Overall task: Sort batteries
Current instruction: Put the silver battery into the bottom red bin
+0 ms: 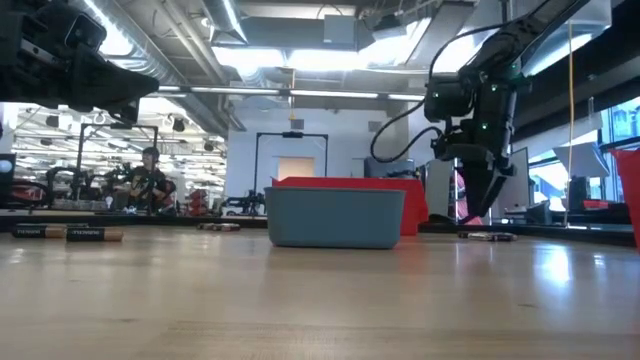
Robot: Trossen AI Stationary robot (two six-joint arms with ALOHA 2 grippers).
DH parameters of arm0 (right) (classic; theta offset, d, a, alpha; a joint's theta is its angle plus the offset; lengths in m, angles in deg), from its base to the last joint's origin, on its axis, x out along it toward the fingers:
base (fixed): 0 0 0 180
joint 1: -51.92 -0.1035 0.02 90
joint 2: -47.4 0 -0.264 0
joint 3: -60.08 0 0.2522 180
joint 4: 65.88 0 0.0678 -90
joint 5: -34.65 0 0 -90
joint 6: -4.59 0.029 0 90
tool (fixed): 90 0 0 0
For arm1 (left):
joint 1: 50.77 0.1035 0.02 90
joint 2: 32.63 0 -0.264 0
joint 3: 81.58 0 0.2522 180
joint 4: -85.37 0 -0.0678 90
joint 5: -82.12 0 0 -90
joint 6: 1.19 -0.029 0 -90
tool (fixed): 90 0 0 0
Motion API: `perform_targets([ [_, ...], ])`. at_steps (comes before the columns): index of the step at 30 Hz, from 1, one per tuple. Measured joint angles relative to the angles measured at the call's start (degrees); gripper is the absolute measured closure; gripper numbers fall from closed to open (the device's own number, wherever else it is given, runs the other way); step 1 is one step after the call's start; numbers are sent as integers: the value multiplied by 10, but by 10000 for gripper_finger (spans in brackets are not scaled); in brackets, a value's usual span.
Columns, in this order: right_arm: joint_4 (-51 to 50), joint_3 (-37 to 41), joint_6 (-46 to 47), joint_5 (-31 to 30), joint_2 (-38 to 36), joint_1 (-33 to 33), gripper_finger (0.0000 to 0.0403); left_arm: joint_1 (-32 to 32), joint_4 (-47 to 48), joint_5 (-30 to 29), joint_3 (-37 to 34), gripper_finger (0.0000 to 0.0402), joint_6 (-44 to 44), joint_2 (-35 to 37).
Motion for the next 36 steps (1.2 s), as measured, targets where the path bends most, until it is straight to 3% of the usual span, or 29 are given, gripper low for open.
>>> perform_targets([
  [12, 14, 0, 15, -10, 53, 0, 226, 0, 0, 0, 0, 400, 0, 0],
  [27, 13, 1, 28, 20, 55, 0, 226, 0, 0, 0, 0, 400, 0, 0],
  [36, 50, 50, 27, 19, 52, 0, 229, 0, 0, 0, 0, 400, 0, 0],
])
